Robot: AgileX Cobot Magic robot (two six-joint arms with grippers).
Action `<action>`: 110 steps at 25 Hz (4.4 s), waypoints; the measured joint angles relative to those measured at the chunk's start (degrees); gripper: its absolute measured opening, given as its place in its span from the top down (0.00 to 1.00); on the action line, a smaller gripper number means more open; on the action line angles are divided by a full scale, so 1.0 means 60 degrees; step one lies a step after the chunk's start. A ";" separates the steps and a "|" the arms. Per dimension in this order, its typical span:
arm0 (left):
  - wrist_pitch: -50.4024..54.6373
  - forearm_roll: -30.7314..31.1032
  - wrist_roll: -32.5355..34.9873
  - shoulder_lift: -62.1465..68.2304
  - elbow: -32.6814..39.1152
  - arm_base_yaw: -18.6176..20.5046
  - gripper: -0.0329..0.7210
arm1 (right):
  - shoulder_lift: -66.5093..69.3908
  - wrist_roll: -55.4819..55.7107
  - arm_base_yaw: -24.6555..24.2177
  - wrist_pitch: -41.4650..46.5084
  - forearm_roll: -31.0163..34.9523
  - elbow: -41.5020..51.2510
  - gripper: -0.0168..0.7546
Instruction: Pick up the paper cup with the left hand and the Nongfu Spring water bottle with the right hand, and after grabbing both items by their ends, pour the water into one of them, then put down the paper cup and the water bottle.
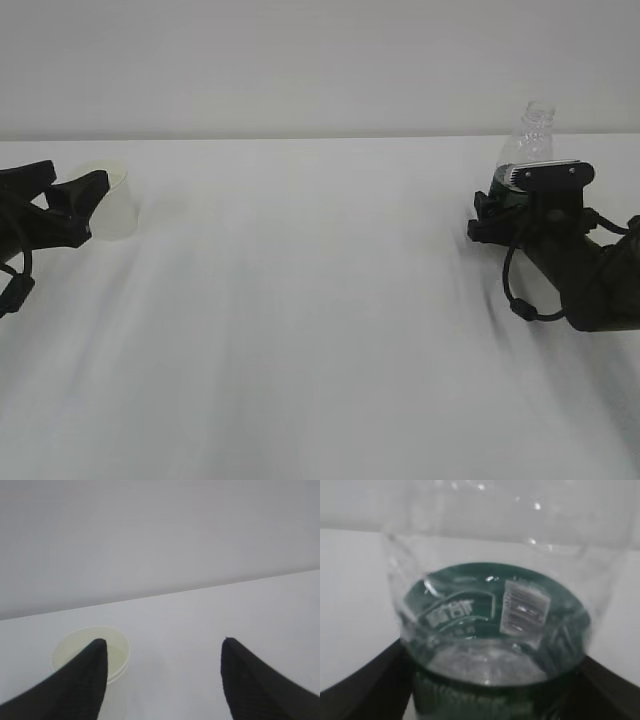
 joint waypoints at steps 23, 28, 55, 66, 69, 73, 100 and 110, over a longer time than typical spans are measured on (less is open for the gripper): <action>0.1032 0.0083 0.0000 -0.1126 0.0062 0.0000 0.29 | -0.2574 0.0000 -0.0017 -0.1111 -0.0057 0.3233 0.21; 0.2130 0.0096 0.0000 -0.2071 0.0085 0.0000 0.29 | -0.3434 0.0000 -0.0017 -0.1148 -0.0190 0.3784 0.21; 0.7225 0.0087 0.0000 -0.8083 0.0177 0.0000 0.29 | -0.8905 0.0000 -0.0017 0.2595 -0.1014 0.4473 0.21; 0.9814 -0.0471 -0.0004 -1.0097 0.0200 0.0000 0.29 | -1.0964 0.0000 -0.0017 0.4850 -0.1441 0.4524 0.21; 1.0484 -0.0667 -0.0004 -1.0447 0.0200 0.0000 0.29 | -1.1531 0.0000 -0.0017 0.5398 -0.1479 0.4539 0.21; 1.1144 -0.0926 -0.0020 -1.0813 0.0209 0.0000 0.29 | -1.2368 0.0000 -0.0017 0.6271 -0.1502 0.4539 0.21; 1.8817 -0.1238 -0.0020 -1.4248 -0.0757 0.0000 0.31 | -1.7040 0.0033 -0.0017 1.3158 -0.1145 0.4582 0.24; 2.0526 -0.1682 -0.0020 -1.4522 -0.0757 0.0000 0.35 | -1.7554 0.0041 -0.0017 1.4925 -0.1012 0.4582 0.24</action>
